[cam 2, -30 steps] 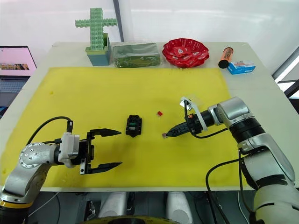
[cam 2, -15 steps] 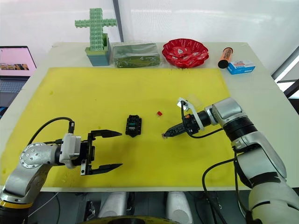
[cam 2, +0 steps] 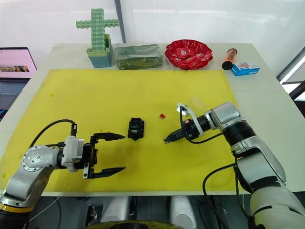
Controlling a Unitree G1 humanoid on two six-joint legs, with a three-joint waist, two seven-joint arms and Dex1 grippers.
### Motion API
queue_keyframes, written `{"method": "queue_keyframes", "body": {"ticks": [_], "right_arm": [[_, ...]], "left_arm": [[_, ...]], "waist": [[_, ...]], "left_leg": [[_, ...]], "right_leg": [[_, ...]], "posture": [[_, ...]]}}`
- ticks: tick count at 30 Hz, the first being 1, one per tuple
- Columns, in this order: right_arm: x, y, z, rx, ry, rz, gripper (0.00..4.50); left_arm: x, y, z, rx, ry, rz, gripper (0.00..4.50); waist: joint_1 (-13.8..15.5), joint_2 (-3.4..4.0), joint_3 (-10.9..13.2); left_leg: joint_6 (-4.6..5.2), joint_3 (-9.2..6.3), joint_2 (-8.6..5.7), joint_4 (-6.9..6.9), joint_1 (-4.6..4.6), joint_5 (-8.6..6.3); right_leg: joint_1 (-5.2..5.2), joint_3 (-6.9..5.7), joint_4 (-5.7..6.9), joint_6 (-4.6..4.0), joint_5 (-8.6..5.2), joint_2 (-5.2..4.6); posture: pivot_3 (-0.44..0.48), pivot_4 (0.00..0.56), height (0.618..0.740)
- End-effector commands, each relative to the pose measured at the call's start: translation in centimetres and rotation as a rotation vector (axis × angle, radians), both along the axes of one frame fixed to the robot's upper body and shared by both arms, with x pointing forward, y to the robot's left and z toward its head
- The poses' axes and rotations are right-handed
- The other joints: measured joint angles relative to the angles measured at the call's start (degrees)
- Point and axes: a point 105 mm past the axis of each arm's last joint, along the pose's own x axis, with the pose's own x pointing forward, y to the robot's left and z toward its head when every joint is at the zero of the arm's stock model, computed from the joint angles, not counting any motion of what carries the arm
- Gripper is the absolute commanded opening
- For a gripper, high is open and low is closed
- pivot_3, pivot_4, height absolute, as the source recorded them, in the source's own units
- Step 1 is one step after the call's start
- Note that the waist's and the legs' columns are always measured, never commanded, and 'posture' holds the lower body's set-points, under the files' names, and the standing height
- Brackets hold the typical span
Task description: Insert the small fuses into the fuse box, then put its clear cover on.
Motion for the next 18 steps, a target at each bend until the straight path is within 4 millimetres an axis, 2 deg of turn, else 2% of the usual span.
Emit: {"method": "queue_keyframes", "body": {"ticks": [1, 7, 12, 16, 18], "right_arm": [[0.0, -0.2, -0.4, -0.008, -0.004, -0.015, 0.03], [-0.3, -1.0, -0.4, -0.005, 0.0, -0.051, 0.03], [-0.9, -1.1, 0.8, 0.047, 0.036, -0.141, 0.03], [-1.8, -1.3, 1.8, 0.073, 0.069, -0.275, 0.03], [-2.0, -1.9, 1.6, 0.078, 0.064, -0.372, 0.03]], "left_arm": [[-0.2, -0.3, 0.6, 0.002, -0.03, -0.012, 4.5], [-0.2, -0.3, 0.5, 0.003, -0.028, -0.011, 4.5], [-0.1, -0.2, 0.5, 0.004, -0.026, -0.012, 4.5], [-0.3, 0.0, 0.5, 0.004, -0.023, -0.007, 4.5], [-0.4, 0.0, 0.5, 0.003, -0.017, -0.004, 4.5]], "waist": [[0.0, -0.01, 0.0], [0.2, -0.01, 0.0], [0.5, -0.01, 0.0], [1.4, -0.01, 0.0], [1.5, -0.01, 0.0]], "left_leg": [[0.0, 0.0, 0.0, 0.02, 0.02, 0.0], [0.0, -0.03, 0.0, 0.18, 0.02, 0.0], [0.0, -0.05, -0.01, 0.25, 0.0, 0.0], [0.0, -0.05, 0.0, 0.26, -0.02, -0.01], [0.0, -0.05, 0.0, 0.27, -0.02, -0.01]], "right_leg": [[0.02, 0.0, 0.03, 0.0, 0.0, 0.0], [0.06, 0.0, 0.14, -0.01, -0.01, 0.0], [0.06, 0.0, 0.19, -0.01, -0.01, -0.01], [0.05, 0.0, 0.19, -0.02, -0.02, -0.01], [0.04, 0.0, 0.19, -0.09, -0.05, -0.01]], "posture": [[0.0, 0.15, 0.74], [0.0, 0.15, 0.74], [0.0, 0.15, 0.74], [0.0, 0.15, 0.74], [0.0, 0.15, 0.74]]}}
